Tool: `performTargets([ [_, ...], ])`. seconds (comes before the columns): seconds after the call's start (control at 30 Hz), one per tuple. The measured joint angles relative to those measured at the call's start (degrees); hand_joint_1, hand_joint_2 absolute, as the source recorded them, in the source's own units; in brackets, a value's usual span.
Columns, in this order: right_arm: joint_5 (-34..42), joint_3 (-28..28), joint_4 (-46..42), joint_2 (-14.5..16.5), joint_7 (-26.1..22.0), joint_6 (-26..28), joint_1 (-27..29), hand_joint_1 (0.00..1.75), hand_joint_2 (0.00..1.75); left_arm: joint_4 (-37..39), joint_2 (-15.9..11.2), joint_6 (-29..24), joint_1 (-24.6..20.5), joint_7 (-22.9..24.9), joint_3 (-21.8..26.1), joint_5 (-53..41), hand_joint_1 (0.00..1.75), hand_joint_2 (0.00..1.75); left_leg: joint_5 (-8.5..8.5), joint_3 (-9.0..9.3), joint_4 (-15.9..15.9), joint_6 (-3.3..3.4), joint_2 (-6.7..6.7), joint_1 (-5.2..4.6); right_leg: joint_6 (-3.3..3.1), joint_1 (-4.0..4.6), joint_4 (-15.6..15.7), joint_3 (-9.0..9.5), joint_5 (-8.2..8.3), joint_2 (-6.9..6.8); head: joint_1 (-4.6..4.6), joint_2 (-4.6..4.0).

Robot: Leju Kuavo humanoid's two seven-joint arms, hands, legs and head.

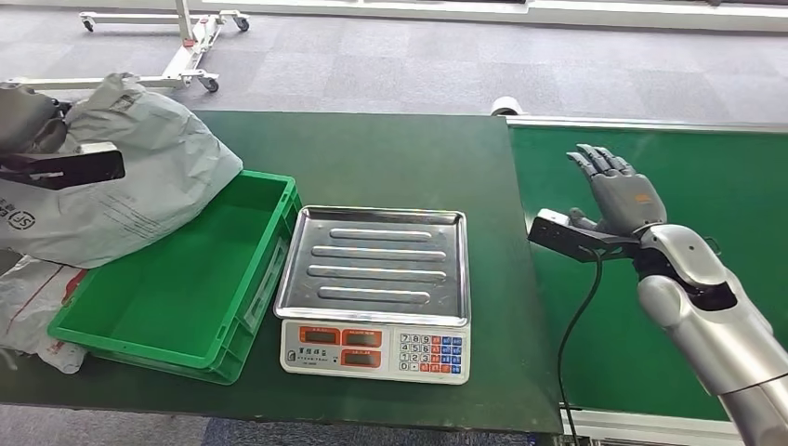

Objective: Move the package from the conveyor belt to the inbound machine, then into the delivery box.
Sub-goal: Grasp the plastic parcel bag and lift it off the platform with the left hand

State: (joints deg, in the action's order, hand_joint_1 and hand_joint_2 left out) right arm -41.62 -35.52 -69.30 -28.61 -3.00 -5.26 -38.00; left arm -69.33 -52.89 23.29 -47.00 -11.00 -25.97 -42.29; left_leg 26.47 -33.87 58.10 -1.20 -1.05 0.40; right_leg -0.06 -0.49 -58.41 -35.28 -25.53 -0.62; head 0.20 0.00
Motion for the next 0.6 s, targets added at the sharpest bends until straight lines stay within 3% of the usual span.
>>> performTargets([
  [0.07, -0.40, 0.62, -0.37, -0.11, 0.25, -0.13, 0.22, 0.00, 1.75, -3.54, -2.79, 3.95, 3.44, -0.19, 1.15, 4.81, 0.00, 0.44, 0.02, 0.00, 0.00, -0.01, -0.05, 0.00, 0.00, -0.01, 0.00, -0.03, 0.00, 0.05, 0.00, 0.00],
  [0.1, -0.62, 0.84, -0.43, -0.11, 0.45, -0.24, 0.27, 0.00, 1.75, -5.28, -4.11, 5.67, 5.29, -0.09, 1.81, 7.00, 0.00, 0.00, 0.02, 0.00, 0.00, -0.02, -0.08, 0.00, 0.00, -0.01, 0.00, -0.05, 0.00, 0.08, -0.01, 0.00],
  [0.2, -0.80, 1.40, -0.70, -0.23, 1.18, -0.25, 0.52, 0.00, 1.75, -9.65, -6.91, 8.37, 9.38, 1.09, 3.38, 9.55, 0.00, 0.00, 0.02, 0.00, 0.01, -0.02, -0.04, 0.01, 0.00, 0.02, 0.02, -0.08, 0.00, 0.02, -0.01, 0.00],
  [0.33, -0.58, 2.71, -2.36, -1.12, 1.82, 0.51, 2.27, 0.00, 1.75, -12.35, -7.78, 6.50, 11.01, 1.87, 4.90, 7.98, 0.00, 0.00, 0.01, -0.01, 0.02, -0.01, 0.17, 0.01, -0.01, 0.02, 0.02, -0.01, -0.02, -0.22, -0.01, 0.00],
  [0.43, -0.56, 4.30, -4.17, -1.88, 1.94, 0.83, 4.23, 0.00, 1.75, -13.45, -7.13, 2.74, 11.92, 1.54, 6.22, 6.37, 0.00, 0.00, 0.01, -0.01, 0.02, -0.01, 0.17, 0.00, -0.01, 0.01, 0.02, -0.01, -0.01, -0.19, -0.01, 0.00],
  [0.6, -0.97, 7.32, -6.85, -2.68, 1.97, 1.19, 7.01, 0.00, 1.75, -16.81, -3.55, -0.73, 13.79, 1.29, 8.81, 2.93, 0.00, 0.00, 0.01, -0.01, 0.04, -0.01, 0.15, -0.02, 0.01, -0.02, 0.03, -0.01, 0.00, -0.16, 0.00, 0.00],
])
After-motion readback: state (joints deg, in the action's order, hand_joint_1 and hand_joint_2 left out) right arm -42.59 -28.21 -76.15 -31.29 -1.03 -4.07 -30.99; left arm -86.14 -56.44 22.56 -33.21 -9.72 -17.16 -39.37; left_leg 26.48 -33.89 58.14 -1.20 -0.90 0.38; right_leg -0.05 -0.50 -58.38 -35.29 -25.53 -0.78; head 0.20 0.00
